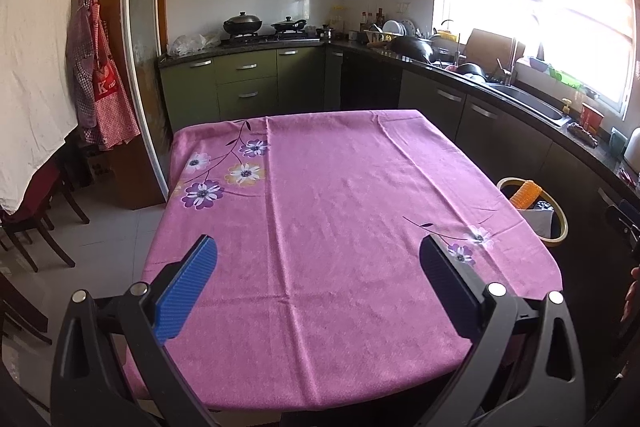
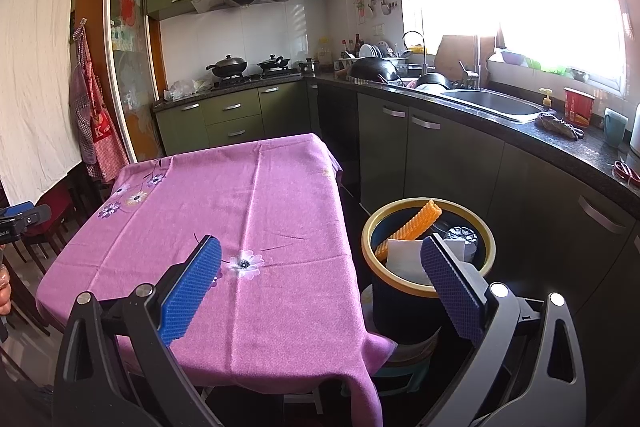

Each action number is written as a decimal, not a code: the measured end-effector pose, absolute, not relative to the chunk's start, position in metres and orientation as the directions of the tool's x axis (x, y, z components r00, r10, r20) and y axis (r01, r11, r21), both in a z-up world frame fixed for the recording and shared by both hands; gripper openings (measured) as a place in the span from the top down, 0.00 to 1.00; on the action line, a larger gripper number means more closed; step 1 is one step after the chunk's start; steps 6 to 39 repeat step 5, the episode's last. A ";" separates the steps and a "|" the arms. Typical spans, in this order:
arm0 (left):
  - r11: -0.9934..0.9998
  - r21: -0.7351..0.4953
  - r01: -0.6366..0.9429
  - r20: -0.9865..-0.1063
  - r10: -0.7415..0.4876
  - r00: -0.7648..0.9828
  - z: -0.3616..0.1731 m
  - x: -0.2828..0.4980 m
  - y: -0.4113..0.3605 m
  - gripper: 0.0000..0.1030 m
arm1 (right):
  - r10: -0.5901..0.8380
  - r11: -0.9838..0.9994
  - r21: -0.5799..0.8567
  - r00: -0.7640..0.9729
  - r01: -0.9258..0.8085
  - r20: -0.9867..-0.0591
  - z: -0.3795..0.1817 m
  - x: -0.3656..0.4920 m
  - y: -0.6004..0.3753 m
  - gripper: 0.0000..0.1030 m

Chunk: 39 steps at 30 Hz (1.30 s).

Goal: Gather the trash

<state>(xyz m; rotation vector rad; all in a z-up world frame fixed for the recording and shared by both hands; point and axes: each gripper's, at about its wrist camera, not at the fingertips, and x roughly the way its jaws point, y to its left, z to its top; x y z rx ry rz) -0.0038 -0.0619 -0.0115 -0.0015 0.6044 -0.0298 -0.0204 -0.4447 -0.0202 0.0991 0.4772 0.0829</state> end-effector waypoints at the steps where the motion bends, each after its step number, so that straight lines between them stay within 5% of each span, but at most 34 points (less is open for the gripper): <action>1: 0.999 -0.012 0.029 -0.571 -0.031 0.820 -0.013 -0.003 -0.061 0.06 | 0.104 0.992 0.115 0.885 -0.057 -0.454 -0.020 -0.020 -0.445 0.04; 39: 1.000 -0.013 0.026 -0.586 -0.029 0.810 -0.017 0.001 -0.059 0.06 | 0.103 0.992 0.115 0.881 -0.056 -0.461 -0.023 -0.018 -0.444 0.04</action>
